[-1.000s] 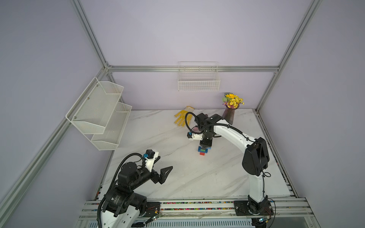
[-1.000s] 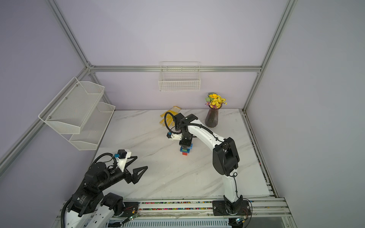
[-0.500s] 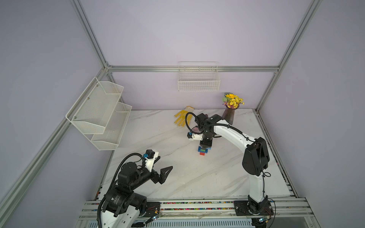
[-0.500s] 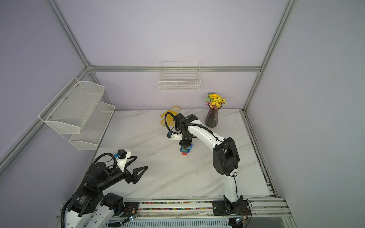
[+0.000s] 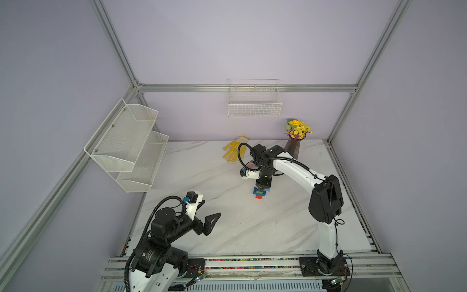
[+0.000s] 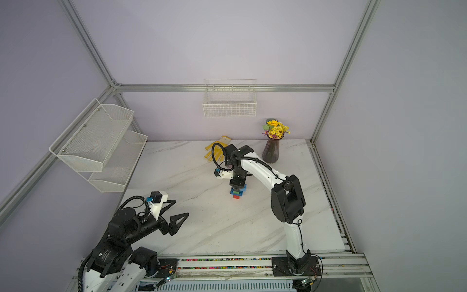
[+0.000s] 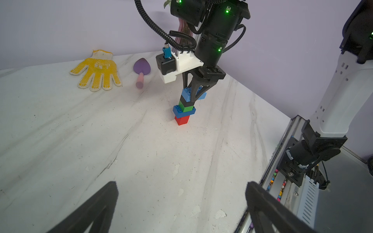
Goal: Assemble the letter f with lego
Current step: Assemble the lego brick with the lego brick.
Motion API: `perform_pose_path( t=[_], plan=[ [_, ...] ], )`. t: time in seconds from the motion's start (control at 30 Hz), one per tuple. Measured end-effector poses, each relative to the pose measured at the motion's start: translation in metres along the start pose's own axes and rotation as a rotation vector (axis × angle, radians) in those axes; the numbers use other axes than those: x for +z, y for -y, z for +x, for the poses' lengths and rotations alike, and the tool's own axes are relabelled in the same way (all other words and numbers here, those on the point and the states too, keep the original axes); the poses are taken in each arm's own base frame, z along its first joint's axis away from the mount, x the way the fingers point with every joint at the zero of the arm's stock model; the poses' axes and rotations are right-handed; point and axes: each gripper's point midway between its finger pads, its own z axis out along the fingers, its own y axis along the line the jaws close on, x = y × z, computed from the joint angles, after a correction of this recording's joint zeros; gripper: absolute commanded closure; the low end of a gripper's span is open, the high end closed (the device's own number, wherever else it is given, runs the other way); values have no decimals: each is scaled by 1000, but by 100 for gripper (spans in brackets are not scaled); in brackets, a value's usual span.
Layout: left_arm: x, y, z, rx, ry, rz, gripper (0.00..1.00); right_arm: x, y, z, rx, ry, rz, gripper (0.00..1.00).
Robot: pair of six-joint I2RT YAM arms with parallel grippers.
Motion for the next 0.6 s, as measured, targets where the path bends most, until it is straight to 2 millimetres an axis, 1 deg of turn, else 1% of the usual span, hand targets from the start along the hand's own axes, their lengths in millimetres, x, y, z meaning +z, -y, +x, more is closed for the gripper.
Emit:
perform_pose_path(
  t=[0.37, 0.6],
  plan=[
    [0, 0, 0, -5, -1, 0, 0, 3, -1, 2, 10, 11, -20, 99],
    [1, -1, 1, -7, -6, 0, 0, 3, 0, 3, 10, 25, 13, 98]
  ],
)
